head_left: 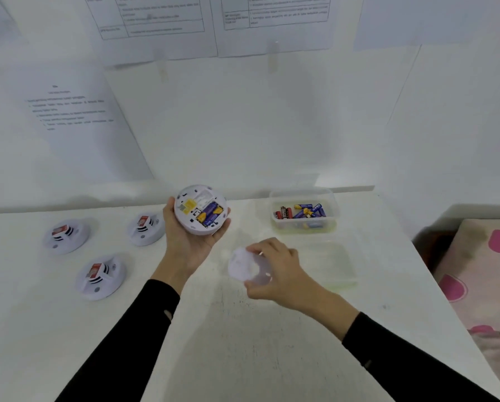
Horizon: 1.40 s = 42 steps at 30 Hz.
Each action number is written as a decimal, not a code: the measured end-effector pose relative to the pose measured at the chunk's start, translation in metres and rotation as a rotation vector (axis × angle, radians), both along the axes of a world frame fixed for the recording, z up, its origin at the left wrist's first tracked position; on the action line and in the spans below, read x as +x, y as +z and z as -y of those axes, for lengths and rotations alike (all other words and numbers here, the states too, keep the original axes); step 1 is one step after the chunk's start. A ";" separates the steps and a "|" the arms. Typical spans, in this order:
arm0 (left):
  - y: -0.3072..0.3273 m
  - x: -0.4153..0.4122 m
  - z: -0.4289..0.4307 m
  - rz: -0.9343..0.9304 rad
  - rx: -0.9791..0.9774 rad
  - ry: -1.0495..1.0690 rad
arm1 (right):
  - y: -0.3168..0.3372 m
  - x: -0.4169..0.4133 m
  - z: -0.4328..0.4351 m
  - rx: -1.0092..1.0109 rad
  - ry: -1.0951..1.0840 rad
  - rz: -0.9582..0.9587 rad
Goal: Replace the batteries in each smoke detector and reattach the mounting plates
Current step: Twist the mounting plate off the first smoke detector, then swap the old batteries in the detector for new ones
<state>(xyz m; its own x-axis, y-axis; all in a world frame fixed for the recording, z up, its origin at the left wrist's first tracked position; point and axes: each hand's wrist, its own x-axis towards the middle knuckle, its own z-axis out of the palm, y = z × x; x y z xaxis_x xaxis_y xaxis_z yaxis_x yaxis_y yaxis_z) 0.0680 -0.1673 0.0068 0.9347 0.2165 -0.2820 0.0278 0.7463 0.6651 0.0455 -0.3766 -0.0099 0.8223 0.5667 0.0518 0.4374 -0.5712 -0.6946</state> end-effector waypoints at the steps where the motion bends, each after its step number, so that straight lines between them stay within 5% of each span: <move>1: 0.001 -0.003 -0.008 0.005 -0.016 0.034 | -0.006 0.001 -0.011 -0.048 0.044 0.016; 15: -0.007 -0.048 -0.050 0.043 -0.156 0.159 | -0.056 0.022 -0.075 -0.356 0.214 0.088; 25: 0.003 -0.025 0.028 0.078 -0.178 -0.153 | 0.021 0.028 0.001 0.420 -0.251 0.121; 32: 0.006 -0.016 0.097 0.074 -0.152 -0.325 | 0.044 0.013 0.043 0.359 -0.356 0.360; 42: 0.001 -0.022 0.121 0.036 -0.085 -0.399 | 0.034 -0.002 0.071 0.433 -0.433 0.249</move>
<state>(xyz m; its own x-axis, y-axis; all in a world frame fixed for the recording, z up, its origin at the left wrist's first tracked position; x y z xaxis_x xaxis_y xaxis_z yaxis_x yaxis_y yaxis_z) 0.0460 -0.2886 0.0074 0.9502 -0.1876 -0.2488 0.3039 0.7343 0.6070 0.0438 -0.4473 0.0238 0.9052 0.0726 0.4188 0.4082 -0.4232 -0.8089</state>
